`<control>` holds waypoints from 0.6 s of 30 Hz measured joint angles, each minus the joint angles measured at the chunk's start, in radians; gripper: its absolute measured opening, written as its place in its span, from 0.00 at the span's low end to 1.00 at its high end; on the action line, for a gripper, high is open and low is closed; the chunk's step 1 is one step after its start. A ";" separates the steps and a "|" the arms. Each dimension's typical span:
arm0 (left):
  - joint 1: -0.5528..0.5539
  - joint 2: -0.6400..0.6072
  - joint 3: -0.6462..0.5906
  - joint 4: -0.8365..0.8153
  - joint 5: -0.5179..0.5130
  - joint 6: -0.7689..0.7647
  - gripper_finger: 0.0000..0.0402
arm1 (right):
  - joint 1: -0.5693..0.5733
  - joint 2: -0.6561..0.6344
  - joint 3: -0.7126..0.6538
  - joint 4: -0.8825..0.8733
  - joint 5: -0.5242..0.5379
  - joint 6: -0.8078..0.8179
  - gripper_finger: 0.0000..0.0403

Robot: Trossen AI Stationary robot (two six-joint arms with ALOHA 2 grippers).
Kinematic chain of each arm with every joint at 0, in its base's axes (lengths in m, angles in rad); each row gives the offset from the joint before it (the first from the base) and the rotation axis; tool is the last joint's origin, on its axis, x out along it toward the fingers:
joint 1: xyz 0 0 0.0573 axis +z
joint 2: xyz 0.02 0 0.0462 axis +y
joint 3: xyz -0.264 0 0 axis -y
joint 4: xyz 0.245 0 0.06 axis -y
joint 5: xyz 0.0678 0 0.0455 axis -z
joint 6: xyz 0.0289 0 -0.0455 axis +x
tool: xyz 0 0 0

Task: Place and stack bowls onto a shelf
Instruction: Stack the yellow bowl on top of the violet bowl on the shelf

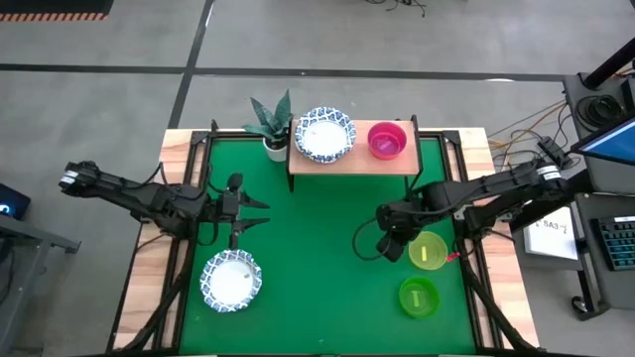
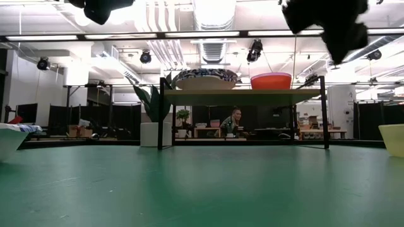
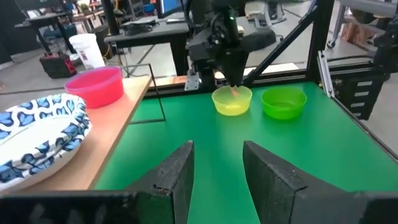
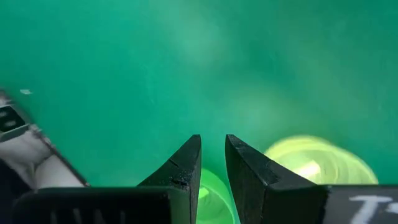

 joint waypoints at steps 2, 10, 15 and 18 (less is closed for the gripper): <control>0.000 0.008 0.000 0.000 0.000 -0.009 0.30 | 0.015 0.000 -0.031 -0.016 -0.003 0.069 0.16; 0.000 0.027 0.000 0.000 0.000 -0.008 0.30 | 0.025 -0.006 -0.177 -0.039 -0.007 0.225 0.29; 0.000 0.027 0.000 -0.001 0.000 -0.006 0.30 | 0.024 0.014 -0.262 -0.029 -0.001 0.259 0.38; 0.000 0.027 0.000 -0.001 0.000 -0.005 0.30 | 0.025 0.026 -0.287 0.003 -0.002 0.258 0.40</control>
